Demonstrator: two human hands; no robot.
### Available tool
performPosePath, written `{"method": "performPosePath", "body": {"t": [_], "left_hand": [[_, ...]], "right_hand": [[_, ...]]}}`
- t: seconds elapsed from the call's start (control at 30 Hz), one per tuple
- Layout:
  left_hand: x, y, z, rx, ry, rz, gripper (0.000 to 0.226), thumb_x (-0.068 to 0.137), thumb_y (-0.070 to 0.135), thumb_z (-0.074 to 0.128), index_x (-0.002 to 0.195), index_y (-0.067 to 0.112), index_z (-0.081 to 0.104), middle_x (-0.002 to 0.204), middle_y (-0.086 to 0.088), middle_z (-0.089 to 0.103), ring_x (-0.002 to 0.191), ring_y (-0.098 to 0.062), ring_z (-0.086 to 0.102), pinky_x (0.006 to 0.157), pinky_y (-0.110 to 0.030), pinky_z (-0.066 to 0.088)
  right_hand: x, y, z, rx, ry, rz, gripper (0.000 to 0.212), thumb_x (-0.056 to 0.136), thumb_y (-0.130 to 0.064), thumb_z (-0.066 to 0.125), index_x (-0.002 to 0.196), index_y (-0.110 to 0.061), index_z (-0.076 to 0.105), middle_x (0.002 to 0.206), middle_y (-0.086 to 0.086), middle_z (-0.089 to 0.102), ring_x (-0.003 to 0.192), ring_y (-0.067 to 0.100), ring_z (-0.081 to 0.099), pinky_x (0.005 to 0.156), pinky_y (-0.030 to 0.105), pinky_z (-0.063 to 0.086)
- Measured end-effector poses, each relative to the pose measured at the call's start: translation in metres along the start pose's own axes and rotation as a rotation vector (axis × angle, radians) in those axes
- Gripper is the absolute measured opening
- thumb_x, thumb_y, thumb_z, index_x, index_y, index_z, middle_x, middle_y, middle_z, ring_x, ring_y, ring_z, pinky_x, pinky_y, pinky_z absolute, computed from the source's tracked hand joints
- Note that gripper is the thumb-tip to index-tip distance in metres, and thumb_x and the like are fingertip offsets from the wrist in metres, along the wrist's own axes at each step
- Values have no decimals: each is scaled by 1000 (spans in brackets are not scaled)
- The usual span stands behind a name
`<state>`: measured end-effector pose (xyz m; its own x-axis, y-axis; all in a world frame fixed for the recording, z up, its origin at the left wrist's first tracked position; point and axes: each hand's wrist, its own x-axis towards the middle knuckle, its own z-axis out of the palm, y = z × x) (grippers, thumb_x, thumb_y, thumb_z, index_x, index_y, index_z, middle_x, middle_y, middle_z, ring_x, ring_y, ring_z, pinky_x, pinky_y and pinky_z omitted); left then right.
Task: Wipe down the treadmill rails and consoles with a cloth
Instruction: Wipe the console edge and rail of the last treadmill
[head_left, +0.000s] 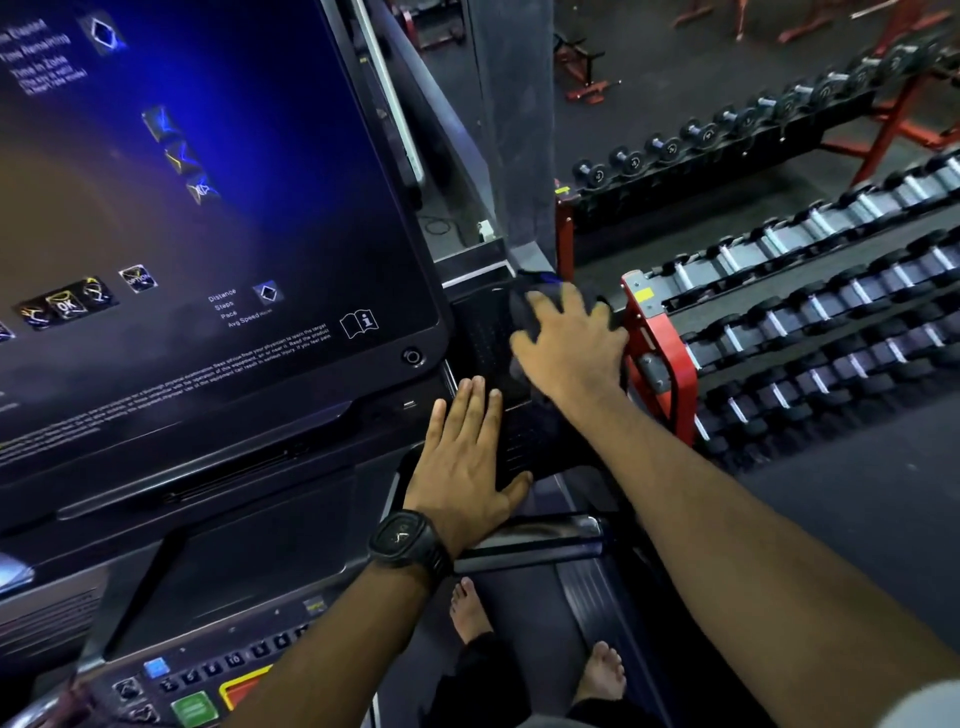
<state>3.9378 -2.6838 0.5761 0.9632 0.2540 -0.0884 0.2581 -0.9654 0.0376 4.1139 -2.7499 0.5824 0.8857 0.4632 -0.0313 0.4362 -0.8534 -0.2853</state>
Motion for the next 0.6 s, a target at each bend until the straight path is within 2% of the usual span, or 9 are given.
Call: {"method": "performPosePath", "body": {"t": [0.07, 0.1, 0.2, 0.3, 0.33, 0.47, 0.5, 0.6], "left_hand": [[-1, 0, 1, -4, 6, 0, 96, 92, 64, 37, 158, 13, -11, 164, -7, -22, 148, -17, -29, 114, -36, -29], [0, 0, 2, 2, 10, 2, 96, 91, 65, 34, 158, 14, -11, 165, -7, -21, 148, -17, -29, 113, -35, -30], [2, 0, 2, 21, 4, 2, 98, 84, 68, 21, 158, 14, -12, 165, -6, -20, 148, -17, -30, 111, -35, -34], [5, 0, 2, 10, 3, 3, 98, 86, 68, 26, 158, 14, -12, 165, -6, -18, 148, -16, -29, 109, -35, -36], [6, 1, 1, 0, 2, 8, 98, 87, 67, 30, 158, 14, -12, 165, -6, -18, 148, -16, -28, 109, -35, -36], [6, 1, 1, -19, 20, 43, 96, 90, 65, 35, 158, 13, -10, 164, -4, -20, 148, -14, -28, 112, -34, -33], [6, 1, 2, -17, 26, 65, 94, 91, 65, 32, 159, 13, -8, 165, -5, -19, 149, -15, -27, 114, -35, -30], [13, 6, 4, -30, 7, 111, 93, 92, 65, 28, 158, 12, -10, 165, -6, -20, 148, -15, -28, 119, -36, -22]], "right_hand": [[-5, -2, 1, -18, 21, 118, 66, 93, -62, 42, 152, -32, 36, 161, 9, 29, 135, 45, 37, 104, 63, 36], [-9, -6, 3, -63, 29, 86, 65, 93, -61, 42, 151, -32, 38, 161, 9, 30, 136, 45, 36, 105, 64, 34], [-9, -18, 6, -108, 47, -174, 59, 92, -61, 45, 146, -38, 44, 160, 1, 34, 138, 39, 36, 108, 62, 32], [16, -17, 1, -73, 0, -286, 59, 91, -64, 49, 146, -44, 43, 159, -5, 35, 138, 36, 38, 107, 59, 33], [25, -13, -1, -59, -33, -245, 62, 91, -65, 49, 148, -43, 40, 159, -3, 33, 138, 37, 38, 106, 59, 34], [30, -5, -6, 57, -47, 147, 68, 93, -64, 44, 153, -32, 34, 152, 15, 36, 131, 46, 42, 100, 62, 38], [24, -8, -5, 15, -42, 153, 69, 93, -64, 44, 153, -31, 34, 151, 16, 36, 130, 47, 42, 100, 62, 38], [15, -14, 0, -83, -9, -29, 71, 89, -66, 48, 152, -35, 36, 156, 13, 33, 133, 44, 39, 103, 62, 34]]}}
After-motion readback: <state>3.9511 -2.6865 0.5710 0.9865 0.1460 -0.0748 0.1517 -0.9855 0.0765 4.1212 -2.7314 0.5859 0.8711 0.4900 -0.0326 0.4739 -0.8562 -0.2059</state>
